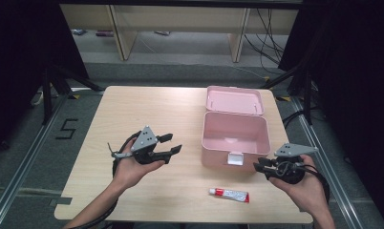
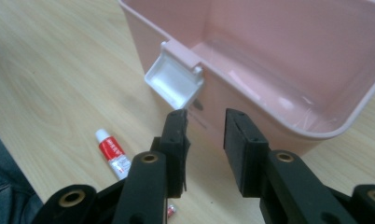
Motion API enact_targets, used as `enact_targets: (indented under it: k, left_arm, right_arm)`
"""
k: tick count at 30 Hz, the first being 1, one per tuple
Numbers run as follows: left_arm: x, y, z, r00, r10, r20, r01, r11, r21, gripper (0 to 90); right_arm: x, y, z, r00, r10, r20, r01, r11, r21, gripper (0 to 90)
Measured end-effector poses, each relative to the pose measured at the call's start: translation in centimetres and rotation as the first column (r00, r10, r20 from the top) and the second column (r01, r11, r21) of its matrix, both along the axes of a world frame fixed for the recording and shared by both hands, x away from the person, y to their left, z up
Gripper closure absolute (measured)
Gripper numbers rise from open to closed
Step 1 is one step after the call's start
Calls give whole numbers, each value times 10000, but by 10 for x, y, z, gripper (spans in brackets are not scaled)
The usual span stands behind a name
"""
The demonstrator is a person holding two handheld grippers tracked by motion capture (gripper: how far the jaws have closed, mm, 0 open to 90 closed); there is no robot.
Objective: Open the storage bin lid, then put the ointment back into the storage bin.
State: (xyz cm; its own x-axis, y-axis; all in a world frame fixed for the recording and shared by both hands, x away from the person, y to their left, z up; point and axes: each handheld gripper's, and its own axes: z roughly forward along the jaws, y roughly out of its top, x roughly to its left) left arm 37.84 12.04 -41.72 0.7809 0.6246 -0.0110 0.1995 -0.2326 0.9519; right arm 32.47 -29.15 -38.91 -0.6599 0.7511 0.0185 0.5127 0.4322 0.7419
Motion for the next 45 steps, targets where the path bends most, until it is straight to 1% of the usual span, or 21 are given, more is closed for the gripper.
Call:
enact_targets:
  k: [1, 10, 11, 12, 13, 17, 24, 25, 27, 29, 30, 31, 32, 35, 37, 38, 39, 40, 41, 43, 45]
  left_arm:
    - [-1, 3, 1, 10000, 58, 41, -58, 10000, -56, 455]
    - [-2, 8, 2, 9999, 99, 92, -98, 9999, -137, 449]
    - [-2, 8, 2, 9999, 123, 84, -122, 9998, -125, 448]
    - [-3, 8, 2, 9998, 163, 61, -162, 9999, -55, 448]
    - [-3, 9, 2, 9998, 155, 96, -154, 9999, -67, 448]
    - [-3, 10, 1, 9996, 275, 58, -274, 9994, -195, 446]
    - [-1, 10, 0, 9994, 292, -159, -294, 9994, -175, 443]
    - [-1, 11, 1, 9993, 316, -176, -319, 9994, -153, 439]
    - [-1, 11, 1, 9996, 255, -153, -258, 9994, -225, 434]
    - [-3, 14, 4, 9992, 386, -99, -388, 9991, -197, 425]
    - [-3, 15, 4, 9991, 415, -71, -417, 9988, -255, 420]
    - [-3, 15, 4, 9991, 415, -71, -417, 9988, -255, 416]
    - [-5, 16, 4, 9990, 438, -42, -439, 9987, -247, 416]
    - [-10, 20, 4, 9988, 481, -54, -482, 9986, -199, 413]
    - [-10, 21, 3, 9988, 479, -31, -480, 9987, -172, 413]
    - [-9, 22, 2, 9987, 510, -66, -511, 9986, -148, 413]
    - [-9, 22, 2, 9987, 510, -66, -511, 9986, -148, 413]
    - [-8, 22, 1, 9988, 482, -78, -483, 9987, -159, 413]
    - [-8, 22, 1, 9988, 482, -78, -483, 9987, -159, 413]
    - [-7, 21, 1, 9989, 457, -103, -458, 9989, -74, 413]
    - [-6, 18, 1, 9991, 416, -98, -417, 9991, -51, 413]
  right_arm:
    - [-4, 3, 0, 9994, -3, -339, 5, 10000, 84, 700]
    - [-8, 11, -9, 9979, 429, -481, -436, 9990, -132, 681]
    - [-8, 11, -8, 9956, 568, -748, -587, 9980, -231, 681]
    - [-8, 13, -11, 9973, 492, -553, -502, 9986, -154, 681]
    - [-9, 13, -10, 9935, 613, -964, -646, 9974, -312, 680]
    - [-4, 19, -16, 9850, 1248, -1192, -1337, 9886, -698, 679]
    - [3, 26, -23, 9744, 1626, -1555, -1800, 9780, -1055, 671]
    - [4, 29, -23, 9658, 1845, -1820, -2084, 9704, -1221, 667]
    - [3, 31, -23, 9630, 1695, -2094, -1960, 9741, -1129, 665]
    - [4, 37, -24, 9609, 1795, -2106, -2153, 9631, -1614, 663]
    - [3, 40, -23, 9527, 1857, -2405, -2303, 9576, -1731, 662]
    - [7, 41, -25, 9500, 2279, -2135, -2687, 9449, -1871, 659]
    - [7, 41, -25, 9500, 2279, -2135, -2687, 9449, -1871, 659]
    - [11, 51, -30, 9243, 2816, -2576, -3412, 9121, -2273, 650]
    - [10, 54, -31, 9203, 2684, -2845, -3380, 9118, -2333, 649]
    - [12, 60, -34, 9061, 3100, -2879, -3853, 8857, -2589, 646]
    - [12, 60, -34, 9061, 3100, -2879, -3853, 8857, -2589, 646]
    - [12, 65, -36, 8927, 3254, -3117, -4138, 8659, -2812, 643]
    - [12, 65, -36, 8927, 3254, -3117, -4138, 8659, -2812, 643]
    - [13, 71, -38, 8791, 3376, -3365, -4390, 8485, -2955, 641]
    - [15, 78, -43, 8628, 3528, -3620, -4723, 8179, -3285, 634]
